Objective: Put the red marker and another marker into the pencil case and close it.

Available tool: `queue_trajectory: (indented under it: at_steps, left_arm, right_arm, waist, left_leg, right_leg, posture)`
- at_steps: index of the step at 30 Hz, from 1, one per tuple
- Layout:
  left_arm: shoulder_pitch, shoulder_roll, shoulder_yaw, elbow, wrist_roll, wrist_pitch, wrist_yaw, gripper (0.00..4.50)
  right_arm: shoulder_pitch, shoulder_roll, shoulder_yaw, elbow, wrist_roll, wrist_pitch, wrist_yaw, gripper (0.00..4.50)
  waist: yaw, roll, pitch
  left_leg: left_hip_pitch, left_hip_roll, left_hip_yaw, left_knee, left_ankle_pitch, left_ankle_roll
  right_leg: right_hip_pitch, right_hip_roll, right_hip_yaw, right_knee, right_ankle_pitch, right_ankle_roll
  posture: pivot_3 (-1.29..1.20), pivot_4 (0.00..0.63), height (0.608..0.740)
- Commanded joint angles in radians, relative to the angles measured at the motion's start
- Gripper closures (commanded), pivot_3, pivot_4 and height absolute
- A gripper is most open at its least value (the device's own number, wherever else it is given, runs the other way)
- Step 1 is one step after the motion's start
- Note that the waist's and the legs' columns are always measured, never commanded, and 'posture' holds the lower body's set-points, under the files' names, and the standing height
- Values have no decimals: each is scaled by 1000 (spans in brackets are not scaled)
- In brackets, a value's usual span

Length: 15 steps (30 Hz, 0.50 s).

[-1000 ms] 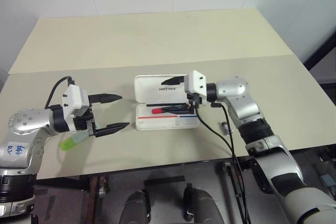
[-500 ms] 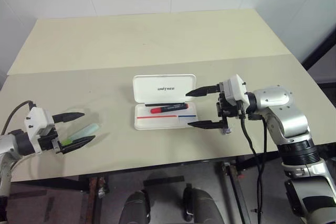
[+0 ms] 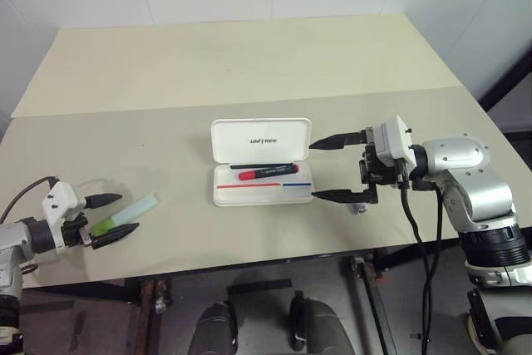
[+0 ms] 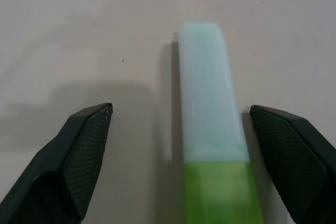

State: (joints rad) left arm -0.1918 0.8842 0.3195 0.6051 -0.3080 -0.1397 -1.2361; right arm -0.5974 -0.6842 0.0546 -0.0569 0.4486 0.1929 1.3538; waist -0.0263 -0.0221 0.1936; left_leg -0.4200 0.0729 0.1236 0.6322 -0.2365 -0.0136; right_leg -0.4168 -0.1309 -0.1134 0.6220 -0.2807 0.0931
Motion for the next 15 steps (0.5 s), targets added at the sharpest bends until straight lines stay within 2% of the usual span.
queue_trajectory:
  at_steps: [1,2,5,9,14,15]
  left_arm:
    - [-9,-7,-28,61,23,-7,-2,0]
    - [-13,-8,-33,79,35,-23,12,0]
    - [-16,-15,-40,101,31,-25,14,645]
    - [-5,-26,-44,88,19,-19,5,1848]
    - [20,-44,-49,-3,-2,4,-1,3381]
    - [28,-51,-46,-46,-15,14,1,3373]
  right_arm:
    - [26,-35,-33,-69,44,10,29,37]
    - [34,-42,-34,-80,53,15,37,37]
    - [53,-51,-32,-113,75,24,50,0]
    - [63,-55,-34,-126,86,26,49,0]
    - [64,-59,-27,-116,78,12,54,0]
    - [62,-59,-26,-109,74,8,53,0]
  waist:
    - [2,0,0]
    - [3,0,0]
    - [2,1,-1]
    - [0,1,-1]
    - [1,1,-2]
    - [2,1,-2]
  left_leg:
    - [0,0,0,0,0,0]
    - [0,0,0,0,0,0]
    - [1,0,0,1,0,0]
    - [10,1,0,-1,-2,-3]
    - [11,2,1,-2,-3,-5]
    - [11,2,1,-2,-3,-5]
  right_leg:
    - [0,0,0,0,0,0]
    - [0,0,0,0,0,0]
    - [1,-1,0,1,0,0]
    - [7,-1,1,0,0,-1]
    - [7,-1,2,0,0,-2]
    - [7,-1,2,0,0,-2]
  posture:
    - [0,150,740]
    - [0,150,740]
    - [0,150,740]
    - [0,150,740]
    - [0,150,740]
    - [0,150,740]
